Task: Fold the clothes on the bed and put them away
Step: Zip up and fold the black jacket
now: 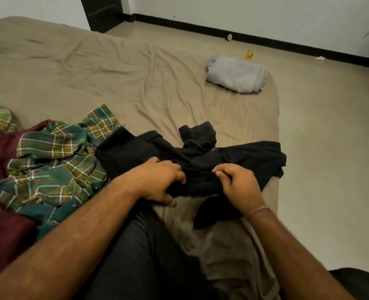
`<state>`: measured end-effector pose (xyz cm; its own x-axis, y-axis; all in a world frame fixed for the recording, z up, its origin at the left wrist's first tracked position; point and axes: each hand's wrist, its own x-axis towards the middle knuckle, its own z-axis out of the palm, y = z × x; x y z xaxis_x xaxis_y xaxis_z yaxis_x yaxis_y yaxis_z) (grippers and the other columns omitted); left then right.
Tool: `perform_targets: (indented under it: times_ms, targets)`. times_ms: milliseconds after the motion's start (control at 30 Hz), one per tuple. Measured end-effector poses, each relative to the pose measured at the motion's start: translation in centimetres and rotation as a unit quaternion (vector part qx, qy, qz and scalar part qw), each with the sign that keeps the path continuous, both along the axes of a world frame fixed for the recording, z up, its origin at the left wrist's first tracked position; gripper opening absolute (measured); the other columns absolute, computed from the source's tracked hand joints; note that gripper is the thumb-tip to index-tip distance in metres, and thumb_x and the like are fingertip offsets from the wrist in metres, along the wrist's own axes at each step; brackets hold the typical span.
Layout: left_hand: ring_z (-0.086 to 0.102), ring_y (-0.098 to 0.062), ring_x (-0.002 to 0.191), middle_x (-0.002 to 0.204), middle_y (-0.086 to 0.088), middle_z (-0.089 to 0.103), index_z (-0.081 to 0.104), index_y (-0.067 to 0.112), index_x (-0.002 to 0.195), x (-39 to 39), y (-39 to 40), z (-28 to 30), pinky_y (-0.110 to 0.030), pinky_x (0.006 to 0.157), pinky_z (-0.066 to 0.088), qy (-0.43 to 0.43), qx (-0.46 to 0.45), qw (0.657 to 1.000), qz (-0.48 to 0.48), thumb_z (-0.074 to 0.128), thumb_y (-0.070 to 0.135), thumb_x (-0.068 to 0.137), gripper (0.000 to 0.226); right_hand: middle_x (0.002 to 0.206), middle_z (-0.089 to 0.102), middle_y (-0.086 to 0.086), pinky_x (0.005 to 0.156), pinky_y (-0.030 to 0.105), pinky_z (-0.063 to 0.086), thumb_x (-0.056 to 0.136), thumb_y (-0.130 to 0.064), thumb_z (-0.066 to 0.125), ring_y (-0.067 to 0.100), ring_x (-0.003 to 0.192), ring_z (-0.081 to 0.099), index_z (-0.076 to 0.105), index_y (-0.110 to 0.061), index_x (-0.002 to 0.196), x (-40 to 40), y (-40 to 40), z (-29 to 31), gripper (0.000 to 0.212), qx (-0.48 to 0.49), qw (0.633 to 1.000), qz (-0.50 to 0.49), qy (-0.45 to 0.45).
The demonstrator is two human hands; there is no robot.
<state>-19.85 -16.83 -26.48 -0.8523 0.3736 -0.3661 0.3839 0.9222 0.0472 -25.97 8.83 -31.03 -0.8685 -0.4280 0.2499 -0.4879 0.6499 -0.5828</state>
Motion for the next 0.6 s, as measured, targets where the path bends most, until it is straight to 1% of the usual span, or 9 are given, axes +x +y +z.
perform_targets:
  times_ms: [67,167,233,300,367,433,500,533,600]
  targets:
    - [0.053,-0.015,0.121,0.126,0.011,0.058,0.055,0.037,0.131,-0.5,-0.4,0.3,-0.038,0.097,0.041,0.071,-0.015,0.997,0.006,0.066,0.049,0.092,0.042,0.095,0.075,-0.015,0.089,0.016,0.049,0.099,-0.014,0.064,-0.002,0.09,0.067,0.077,-0.023,0.095,-1.5,0.6,1.9,0.017,-0.069,0.995,-0.049,-0.047]
    - [0.064,-0.018,0.098,0.102,0.011,0.066,0.06,0.033,0.11,-1.1,-1.1,0.8,-0.035,0.082,0.045,0.149,0.143,0.975,0.083,0.062,0.035,0.097,0.013,0.093,0.075,-0.008,0.086,0.02,0.046,0.099,-0.015,0.062,0.01,0.091,0.068,0.076,-0.022,0.093,-4.5,1.4,4.1,0.017,-0.083,0.985,-0.137,-0.06]
    - [0.062,-0.012,0.09,0.092,0.016,0.062,0.06,0.033,0.102,-1.0,-1.4,1.2,-0.034,0.078,0.047,0.212,0.283,0.922,0.16,0.063,0.029,0.097,0.007,0.095,0.074,-0.001,0.084,0.022,0.043,0.1,-0.017,0.061,0.023,0.096,0.069,0.076,-0.018,0.096,-6.2,1.9,5.0,0.016,-0.083,0.974,-0.195,-0.081]
    - [0.058,-0.005,0.086,0.088,0.019,0.06,0.062,0.03,0.098,-0.7,-1.2,1.5,-0.026,0.076,0.044,0.259,0.354,0.876,0.201,0.065,0.021,0.096,0.009,0.101,0.071,0.0,0.084,0.023,0.041,0.1,-0.017,0.06,0.025,0.1,0.068,0.074,-0.018,0.101,-6.5,1.5,5.7,0.014,-0.076,0.97,-0.224,-0.064]
    - [0.058,-0.003,0.084,0.087,0.02,0.061,0.061,0.028,0.095,-0.4,-1.1,1.8,-0.021,0.075,0.043,0.282,0.366,0.862,0.208,0.066,0.017,0.093,0.013,0.105,0.067,-0.003,0.084,0.027,0.048,0.097,-0.022,0.065,0.02,0.096,0.065,0.071,-0.021,0.106,-5.0,0.2,6.5,0.011,-0.078,0.983,-0.164,0.02]
    - [0.057,-0.004,0.082,0.087,0.018,0.06,0.06,0.028,0.093,-0.3,-1.2,1.7,-0.025,0.074,0.045,0.291,0.356,0.863,0.209,0.069,0.016,0.09,0.016,0.103,0.062,-0.01,0.083,0.023,0.049,0.093,-0.035,0.07,0.008,0.092,0.06,0.068,-0.027,0.113,-2.3,-1.7,6.8,0.022,-0.074,0.996,-0.021,0.039]
    - [0.058,-0.006,0.081,0.085,0.017,0.061,0.061,0.029,0.092,-0.2,-1.4,1.6,-0.03,0.073,0.047,0.298,0.351,0.861,0.215,0.072,0.017,0.087,0.017,0.106,0.059,-0.016,0.085,0.021,0.047,0.089,-0.052,0.07,0.003,0.097,0.055,0.061,-0.034,0.125,-0.3,-3.5,5.8,0.041,0.033,0.995,0.093,0.023]
    - [0.059,-0.006,0.08,0.084,0.017,0.063,0.062,0.03,0.092,-0.3,-1.5,1.6,-0.032,0.073,0.049,0.295,0.351,0.862,0.218,0.073,0.019,0.087,0.016,0.109,0.058,-0.016,0.086,0.023,0.047,0.088,-0.056,0.068,0.004,0.099,0.054,0.058,-0.036,0.127,0.1,-4.1,5.0,0.045,0.094,0.989,0.108,0.031]
    - [0.062,-0.003,0.078,0.082,0.02,0.065,0.064,0.035,0.091,-0.3,-1.6,1.9,-0.035,0.073,0.053,0.276,0.35,0.87,0.21,0.074,0.024,0.089,0.016,0.104,0.059,-0.013,0.083,0.03,0.051,0.091,-0.046,0.067,0.011,0.098,0.056,0.06,-0.035,0.114,-0.2,-4.4,3.7,0.027,0.149,0.985,0.066,0.062]
